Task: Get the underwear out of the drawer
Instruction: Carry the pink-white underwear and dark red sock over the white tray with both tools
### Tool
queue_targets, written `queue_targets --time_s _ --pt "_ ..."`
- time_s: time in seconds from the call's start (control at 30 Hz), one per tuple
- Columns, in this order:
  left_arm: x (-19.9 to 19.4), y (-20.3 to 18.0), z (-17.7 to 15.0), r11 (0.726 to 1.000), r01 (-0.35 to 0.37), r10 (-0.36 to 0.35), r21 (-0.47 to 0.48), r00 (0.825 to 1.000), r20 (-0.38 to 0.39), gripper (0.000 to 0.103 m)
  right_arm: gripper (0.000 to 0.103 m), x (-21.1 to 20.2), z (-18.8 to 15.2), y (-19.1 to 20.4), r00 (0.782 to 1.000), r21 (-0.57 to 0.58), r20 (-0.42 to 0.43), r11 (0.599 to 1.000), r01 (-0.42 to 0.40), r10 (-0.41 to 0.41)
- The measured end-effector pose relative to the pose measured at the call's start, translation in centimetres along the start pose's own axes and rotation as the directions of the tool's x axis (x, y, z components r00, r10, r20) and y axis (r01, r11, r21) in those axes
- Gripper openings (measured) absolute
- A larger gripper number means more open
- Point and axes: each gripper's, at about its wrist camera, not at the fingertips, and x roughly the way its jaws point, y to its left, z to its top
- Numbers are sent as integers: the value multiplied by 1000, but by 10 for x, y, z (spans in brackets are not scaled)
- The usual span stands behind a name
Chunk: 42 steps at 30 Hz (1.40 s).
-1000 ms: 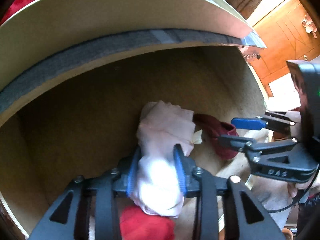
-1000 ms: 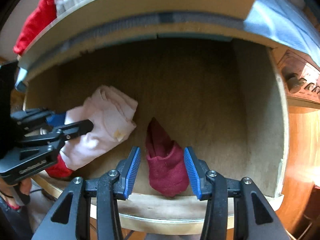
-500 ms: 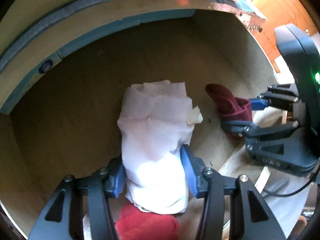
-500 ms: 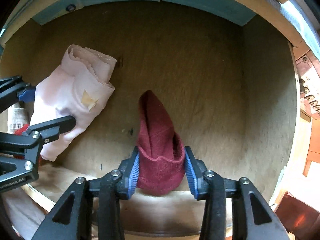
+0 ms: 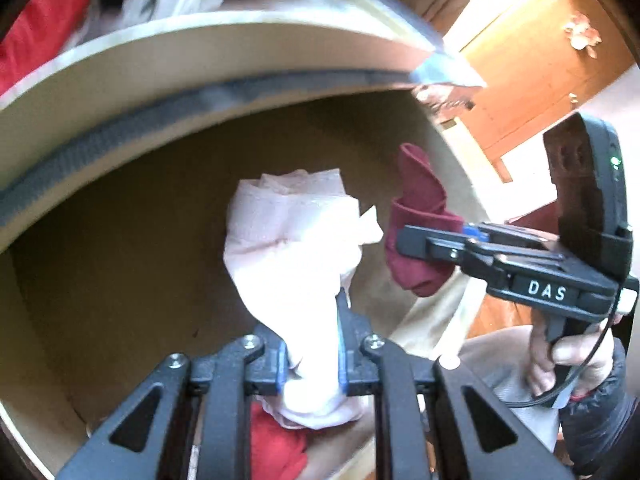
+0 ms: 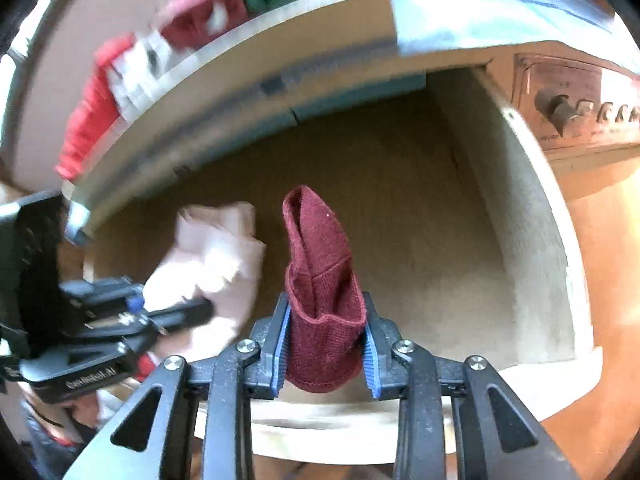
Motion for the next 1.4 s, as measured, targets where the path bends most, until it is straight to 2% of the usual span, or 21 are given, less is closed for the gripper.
queue_targets --time_s 0.03,0.17,0.3,0.4,0.5,0.63,0.73,0.93,1.03,1.17,1.3,1.4 --pt "-3 -4 0 1000 6 -6 17 1000 15 16 33 -6 -3 -1 999 14 38 999 -30 29" --pt "-33 -1 -8 996 42 -48 78 996 79 16 33 -24 -6 5 989 -14 141 999 -45 47" --pt "-56 4 -8 994 47 -61 97 987 147 16 33 -45 -4 15 968 -60 246 997 -47 60" --pt "-83 14 -19 992 60 -81 110 976 200 16 33 -58 -7 11 953 -48 294 997 -64 75" --pt "-101 10 -20 990 54 -86 129 963 257 16 33 -67 3 6 938 -30 333 996 -87 93" --pt "-122 3 -21 989 61 -103 132 934 343 16 33 -81 11 6 919 -13 380 994 -104 101" --pt "-120 -3 -9 992 75 -109 100 912 394 16 33 -89 22 17 903 -13 417 994 -106 102" --pt "-127 -2 12 998 47 -63 45 871 487 16 33 -106 33 32 870 -30 481 994 -109 110" --pt "-128 0 23 1000 9 -19 22 859 511 16 33 -109 42 40 855 -44 507 994 -105 112" --pt "-130 0 39 1000 13 -10 -2 843 538 16 33 -114 51 49 834 -57 538 993 -106 120" --pt "-133 -8 52 999 -50 39 4 826 563 16 33 -118 62 56 814 -60 568 993 -104 119" --pt "-134 -6 63 999 -40 40 -13 817 576 16 33 -121 72 62 800 -60 590 994 -96 113"
